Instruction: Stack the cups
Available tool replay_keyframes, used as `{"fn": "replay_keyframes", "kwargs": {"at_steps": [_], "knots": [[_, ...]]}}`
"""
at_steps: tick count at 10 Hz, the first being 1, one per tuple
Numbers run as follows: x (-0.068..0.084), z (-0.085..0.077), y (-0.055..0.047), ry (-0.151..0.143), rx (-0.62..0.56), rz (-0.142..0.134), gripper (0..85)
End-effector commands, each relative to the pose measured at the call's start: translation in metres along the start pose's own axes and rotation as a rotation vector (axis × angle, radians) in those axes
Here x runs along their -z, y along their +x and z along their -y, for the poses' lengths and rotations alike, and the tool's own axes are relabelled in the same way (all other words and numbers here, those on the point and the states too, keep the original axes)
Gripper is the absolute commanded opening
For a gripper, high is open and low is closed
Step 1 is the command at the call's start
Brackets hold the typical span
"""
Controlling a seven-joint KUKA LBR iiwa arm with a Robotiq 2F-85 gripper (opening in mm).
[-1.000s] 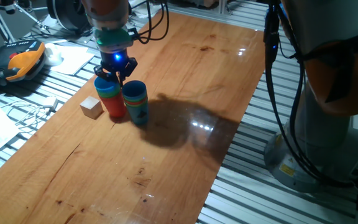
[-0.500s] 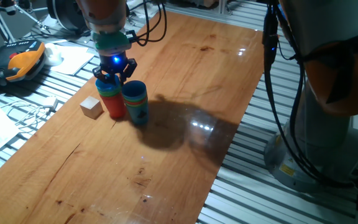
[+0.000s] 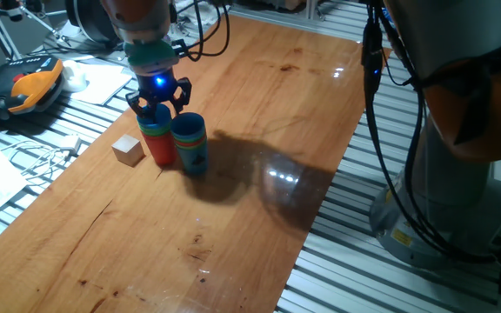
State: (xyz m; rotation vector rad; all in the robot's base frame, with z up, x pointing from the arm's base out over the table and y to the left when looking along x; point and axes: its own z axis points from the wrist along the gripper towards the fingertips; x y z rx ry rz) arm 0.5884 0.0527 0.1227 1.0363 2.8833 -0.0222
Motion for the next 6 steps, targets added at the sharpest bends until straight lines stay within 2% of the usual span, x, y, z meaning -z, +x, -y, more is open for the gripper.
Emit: {"fn": "replay_keyframes", "kwargs": {"at_steps": [1, 4, 6], "knots": [[-0.001, 0.001, -0.001, 0.000, 0.003, 0.000, 51.0], [-0.010, 0.003, -0.001, -0.014, 0.006, 0.002, 51.0], [-0.016, 0.003, 0.001, -0.015, 0.005, 0.020, 51.0]]}}
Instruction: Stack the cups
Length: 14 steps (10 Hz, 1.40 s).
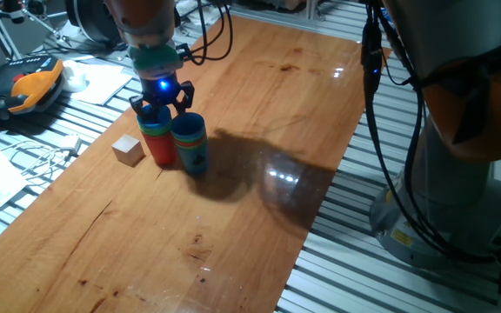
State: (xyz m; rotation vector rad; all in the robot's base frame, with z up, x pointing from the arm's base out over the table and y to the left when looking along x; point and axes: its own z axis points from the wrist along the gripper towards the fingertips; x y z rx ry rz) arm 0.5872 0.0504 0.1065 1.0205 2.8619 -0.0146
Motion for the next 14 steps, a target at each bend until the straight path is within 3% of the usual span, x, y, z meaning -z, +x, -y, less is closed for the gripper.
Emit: {"fn": "replay_keyframes", "kwargs": {"at_steps": [1, 2, 3, 5, 7, 9, 12, 14], "knots": [[-0.002, 0.000, 0.000, 0.002, 0.001, 0.008, 51.0], [-0.003, -0.001, 0.000, 0.000, 0.006, 0.010, 34.0], [-0.003, -0.001, 0.000, -0.005, 0.018, 0.014, 34.0], [-0.003, -0.001, -0.001, -0.023, 0.065, 0.010, 0.0], [-0.002, -0.001, -0.001, -0.013, 0.073, 0.021, 0.0], [0.002, -0.001, -0.002, -0.027, 0.072, -0.001, 0.0], [0.028, 0.001, -0.012, -0.046, 0.062, -0.057, 0.0], [0.045, 0.003, -0.015, -0.061, 0.047, -0.055, 0.0]]}}
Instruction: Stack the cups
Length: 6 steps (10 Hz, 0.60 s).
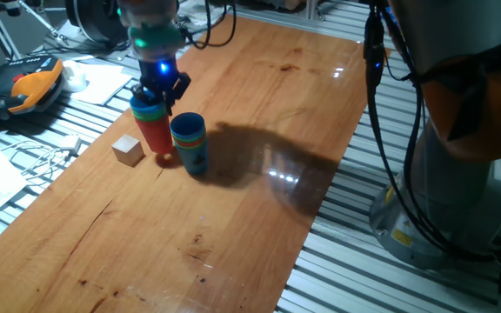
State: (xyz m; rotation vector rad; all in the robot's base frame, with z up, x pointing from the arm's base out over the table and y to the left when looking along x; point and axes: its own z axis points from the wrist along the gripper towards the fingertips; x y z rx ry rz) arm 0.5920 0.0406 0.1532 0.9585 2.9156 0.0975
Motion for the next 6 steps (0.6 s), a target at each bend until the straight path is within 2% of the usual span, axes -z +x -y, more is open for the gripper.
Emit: {"fn": "replay_keyframes", "kwargs": {"at_steps": [1, 3, 5, 6], "knots": [[0.011, 0.001, 0.000, 0.002, -0.008, 0.002, 0.0], [0.037, 0.006, -0.003, -0.015, -0.028, -0.032, 0.0], [0.058, 0.014, -0.005, -0.023, -0.034, -0.054, 0.0], [0.068, 0.019, -0.007, -0.041, -0.041, -0.073, 0.0]]}}
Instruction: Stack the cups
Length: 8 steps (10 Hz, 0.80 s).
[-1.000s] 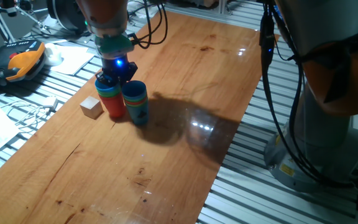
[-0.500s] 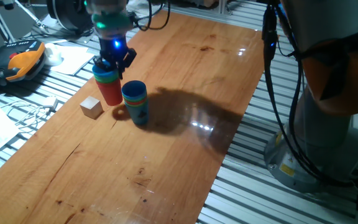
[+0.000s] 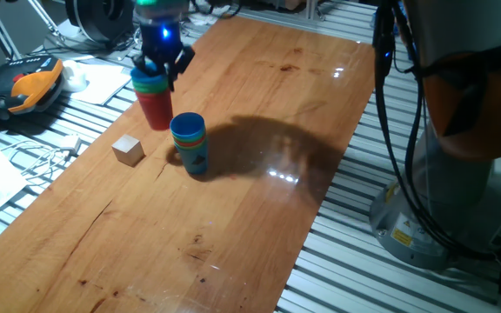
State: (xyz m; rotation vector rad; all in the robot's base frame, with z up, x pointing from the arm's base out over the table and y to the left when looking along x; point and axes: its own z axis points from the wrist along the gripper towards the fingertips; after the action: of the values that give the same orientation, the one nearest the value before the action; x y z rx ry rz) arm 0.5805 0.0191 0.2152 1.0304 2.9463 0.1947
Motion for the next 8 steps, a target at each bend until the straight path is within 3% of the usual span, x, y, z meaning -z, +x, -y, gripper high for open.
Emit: {"fn": "replay_keyframes", "kwargs": {"at_steps": [1, 3, 7, 8], "knots": [[0.011, 0.004, 0.000, -0.008, -0.005, -0.011, 0.0], [0.021, 0.007, 0.003, -0.013, 0.002, -0.041, 0.0], [0.037, 0.015, 0.021, -0.008, 0.027, -0.083, 0.0], [0.044, 0.020, 0.026, -0.016, 0.034, -0.108, 0.0]]}}
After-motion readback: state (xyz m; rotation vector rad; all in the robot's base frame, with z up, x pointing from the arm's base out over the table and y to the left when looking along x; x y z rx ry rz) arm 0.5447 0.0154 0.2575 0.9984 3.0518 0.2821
